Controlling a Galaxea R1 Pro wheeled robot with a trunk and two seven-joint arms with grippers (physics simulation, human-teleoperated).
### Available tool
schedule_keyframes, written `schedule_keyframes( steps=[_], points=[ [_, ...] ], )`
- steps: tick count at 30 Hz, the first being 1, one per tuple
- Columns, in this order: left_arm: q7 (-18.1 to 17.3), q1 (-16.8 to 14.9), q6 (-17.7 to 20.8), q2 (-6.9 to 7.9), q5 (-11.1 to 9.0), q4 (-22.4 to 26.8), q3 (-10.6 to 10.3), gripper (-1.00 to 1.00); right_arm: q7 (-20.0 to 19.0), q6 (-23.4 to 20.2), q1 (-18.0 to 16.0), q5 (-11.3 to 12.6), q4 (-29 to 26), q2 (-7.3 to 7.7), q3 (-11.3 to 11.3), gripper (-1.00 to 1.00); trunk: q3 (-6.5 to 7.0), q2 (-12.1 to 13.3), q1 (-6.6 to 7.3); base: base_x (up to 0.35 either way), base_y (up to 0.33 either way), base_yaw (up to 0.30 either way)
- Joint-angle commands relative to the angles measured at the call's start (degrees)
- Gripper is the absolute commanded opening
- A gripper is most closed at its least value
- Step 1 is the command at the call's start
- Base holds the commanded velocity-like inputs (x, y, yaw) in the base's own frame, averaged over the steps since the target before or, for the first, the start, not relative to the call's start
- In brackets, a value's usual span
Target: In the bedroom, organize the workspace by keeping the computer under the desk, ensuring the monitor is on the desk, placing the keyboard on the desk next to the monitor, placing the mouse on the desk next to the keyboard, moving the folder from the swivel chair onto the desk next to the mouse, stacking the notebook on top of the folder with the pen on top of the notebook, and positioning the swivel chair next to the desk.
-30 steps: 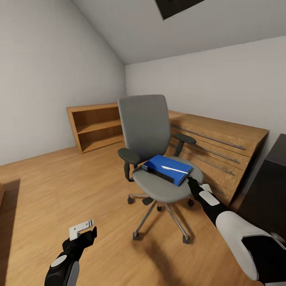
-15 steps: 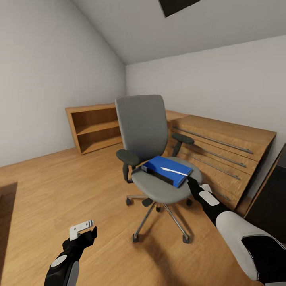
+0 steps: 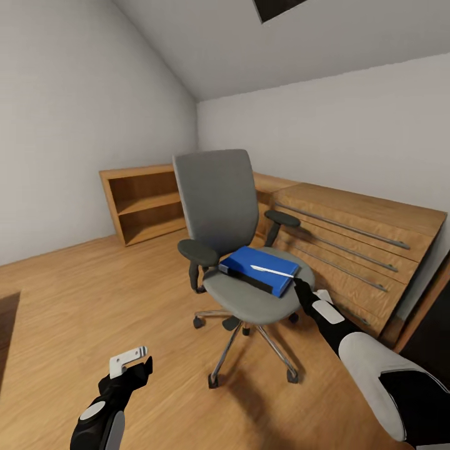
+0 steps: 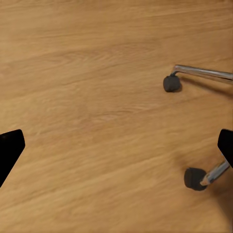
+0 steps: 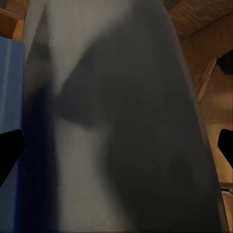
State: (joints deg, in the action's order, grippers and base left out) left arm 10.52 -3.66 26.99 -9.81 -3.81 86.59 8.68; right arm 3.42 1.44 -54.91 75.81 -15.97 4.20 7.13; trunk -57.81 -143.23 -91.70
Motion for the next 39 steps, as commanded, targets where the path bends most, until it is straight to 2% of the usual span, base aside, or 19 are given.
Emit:
schedule_keyframes(
  steps=[1, 9, 16, 31, 39],
  points=[
    [0.26, -0.03, 0.26, -0.03, -0.41, 0.07, 0.01, 1.0, 0.29, 0.15, -0.02, 0.58, -0.12, 0.03, 0.52, 1.0, -0.05, -0.02, 0.0, 0.157, 0.005, 0.0],
    [0.26, -0.03, 0.25, -0.03, -0.41, 0.07, -0.01, 1.0, 0.27, 0.15, -0.02, 0.56, -0.13, 0.02, 0.52, 1.0, -0.05, -0.02, 0.0, 0.249, 0.037, 0.0],
    [0.27, -0.03, 0.28, -0.03, -0.41, -0.22, -0.39, 1.0, 0.27, 0.15, -0.02, 0.56, -0.2, 0.02, 0.52, 1.0, -0.05, -0.02, 0.0, 0.079, 0.002, 0.0],
    [0.35, -0.03, 0.35, 0.05, -0.41, -1.13, -0.52, 1.0, 0.27, 0.17, -0.02, 0.46, -0.09, -0.05, 0.61, 1.0, -0.05, -0.02, 0.0, -0.311, 0.0, 0.0],
    [0.54, -0.03, 0.35, 0.14, -0.41, -3.22, -0.64, 1.0, 0.27, 0.23, -0.02, 0.39, 0.07, -0.08, 0.61, 1.0, -0.05, -0.02, 0.0, -0.337, 0.0, 0.0]
  ],
)
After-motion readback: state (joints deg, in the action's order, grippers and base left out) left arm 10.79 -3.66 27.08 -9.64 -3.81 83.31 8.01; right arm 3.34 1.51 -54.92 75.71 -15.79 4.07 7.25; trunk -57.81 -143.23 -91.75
